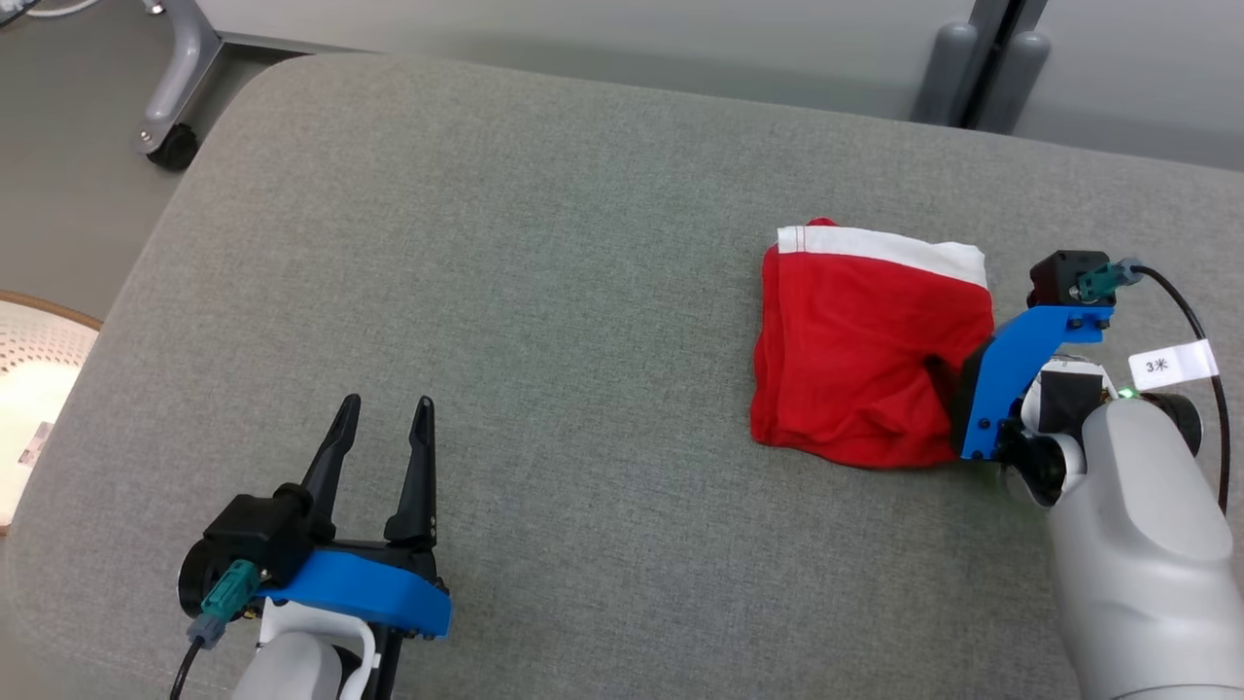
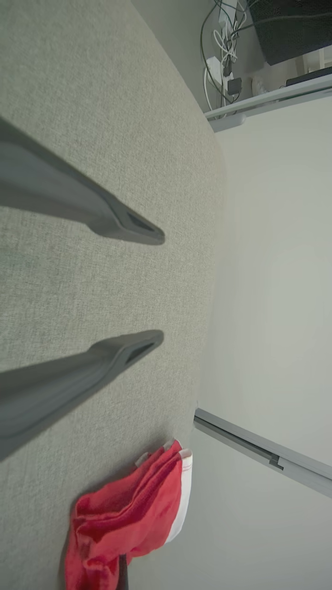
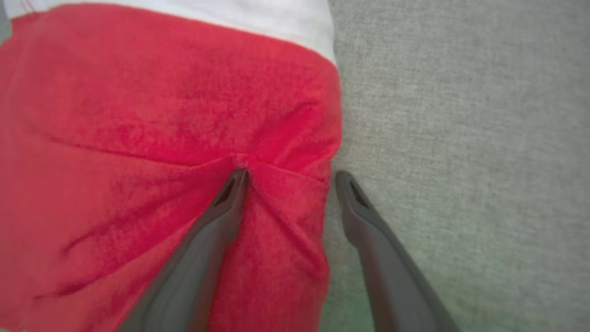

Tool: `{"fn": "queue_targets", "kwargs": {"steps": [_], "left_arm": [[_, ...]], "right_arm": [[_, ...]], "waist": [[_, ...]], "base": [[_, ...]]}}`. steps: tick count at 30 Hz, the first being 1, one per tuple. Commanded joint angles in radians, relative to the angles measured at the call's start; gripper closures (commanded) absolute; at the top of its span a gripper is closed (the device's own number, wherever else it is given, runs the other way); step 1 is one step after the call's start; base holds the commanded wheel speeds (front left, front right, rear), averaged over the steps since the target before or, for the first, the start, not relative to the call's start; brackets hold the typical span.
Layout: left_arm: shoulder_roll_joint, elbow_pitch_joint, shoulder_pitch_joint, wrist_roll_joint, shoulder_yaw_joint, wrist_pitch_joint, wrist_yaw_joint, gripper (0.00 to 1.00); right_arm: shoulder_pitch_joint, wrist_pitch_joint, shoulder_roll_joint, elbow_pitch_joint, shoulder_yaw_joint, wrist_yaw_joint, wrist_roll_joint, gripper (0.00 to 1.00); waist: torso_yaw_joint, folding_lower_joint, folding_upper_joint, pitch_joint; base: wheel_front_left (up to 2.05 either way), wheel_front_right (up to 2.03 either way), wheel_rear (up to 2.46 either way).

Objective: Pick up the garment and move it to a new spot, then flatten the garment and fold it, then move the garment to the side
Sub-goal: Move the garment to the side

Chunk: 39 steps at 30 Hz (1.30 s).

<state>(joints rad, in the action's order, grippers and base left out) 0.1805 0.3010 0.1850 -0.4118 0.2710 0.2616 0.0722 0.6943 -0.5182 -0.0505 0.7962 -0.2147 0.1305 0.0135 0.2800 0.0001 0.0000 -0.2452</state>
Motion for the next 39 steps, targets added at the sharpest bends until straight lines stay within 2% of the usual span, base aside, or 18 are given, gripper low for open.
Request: {"fn": "queue_targets", "kwargs": {"steps": [1,2,3,4,10,13,17,21,24,28,31,34,39], "left_arm": [[-0.002,0.002,0.016,0.005,-0.001,0.004,0.005,0.0],[-0.006,0.003,0.022,0.01,-0.002,0.004,0.007,0.0],[-0.011,0.003,0.028,0.012,-0.004,0.004,0.008,0.0],[-0.014,0.001,0.032,0.017,-0.007,0.004,0.011,0.0],[-0.016,-0.009,0.022,0.037,-0.03,0.004,0.015,0.0],[-0.006,-0.023,0.006,0.045,-0.053,0.004,0.013,0.0],[0.009,-0.028,0.002,0.052,-0.061,0.004,0.02,0.0],[0.014,-0.036,0.005,0.06,-0.07,0.004,0.019,0.0],[0.019,-0.039,0.013,0.064,-0.07,0.004,0.019,0.0],[0.029,-0.038,0.04,0.068,-0.058,0.003,0.025,0.0],[0.036,-0.042,0.064,0.071,-0.049,-0.003,0.028,0.0],[0.047,-0.046,0.085,0.075,-0.043,-0.012,0.032,0.0],[0.066,-0.064,0.11,0.081,-0.035,-0.024,0.032,0.0]], "right_arm": [[0.0,-0.006,-0.001,0.023,-0.001,0.001,-0.004,0.0],[0.0,-0.008,0.0,0.048,-0.003,0.001,-0.005,0.08],[0.001,-0.014,0.002,0.072,0.011,0.001,0.0,0.57],[0.006,-0.011,0.005,0.088,0.024,0.001,0.012,1.0],[0.057,0.029,0.0,0.08,0.156,0.001,0.019,1.0],[0.096,0.026,-0.006,0.024,0.284,0.001,0.025,1.0],[0.127,-0.008,-0.073,-0.071,0.483,0.0,0.066,1.0],[0.163,-0.057,-0.176,-0.197,0.674,0.001,0.172,1.0],[0.195,-0.075,-0.286,-0.292,0.822,0.0,0.264,1.0],[0.246,-0.039,-0.415,-0.368,0.962,0.001,0.378,1.0],[0.293,0.023,-0.487,-0.366,1.009,0.0,0.434,1.0],[0.33,0.092,-0.532,-0.323,1.047,0.001,0.447,1.0],[0.392,0.186,-0.614,-0.238,1.078,0.0,0.412,1.0]], "waist": [[0.009,-0.0001,0.0,-0.009],[0.008,-0.0001,0.0,-0.009],[0.006,-0.0001,0.0,-0.009],[0.001,-0.0001,0.0,-0.009],[-0.068,-0.0001,0.0,0.009],[-0.132,-0.0001,0.0,0.017],[-0.236,-0.0001,0.0,0.022],[-0.335,-0.0001,0.0,0.022],[-0.407,-0.0001,0.0,0.011],[-0.471,-0.0001,0.0,-0.018],[-0.501,-0.0001,0.0,-0.048],[-0.514,-0.0001,0.0,-0.079],[-0.516,-0.0001,0.0,-0.132]], "base": [[0.0,0.0,0.0],[0.0,0.0,0.0],[0.0,0.0,0.0],[0.0,0.0,0.0],[0.0,0.0,0.0],[0.0,0.0,0.0],[0.0,0.0,0.0],[0.0,0.0,0.0],[0.0,0.0,0.0],[0.0,0.0,0.0],[0.0,0.0,0.0],[0.0,0.0,0.0],[0.0,0.0,0.0]]}}
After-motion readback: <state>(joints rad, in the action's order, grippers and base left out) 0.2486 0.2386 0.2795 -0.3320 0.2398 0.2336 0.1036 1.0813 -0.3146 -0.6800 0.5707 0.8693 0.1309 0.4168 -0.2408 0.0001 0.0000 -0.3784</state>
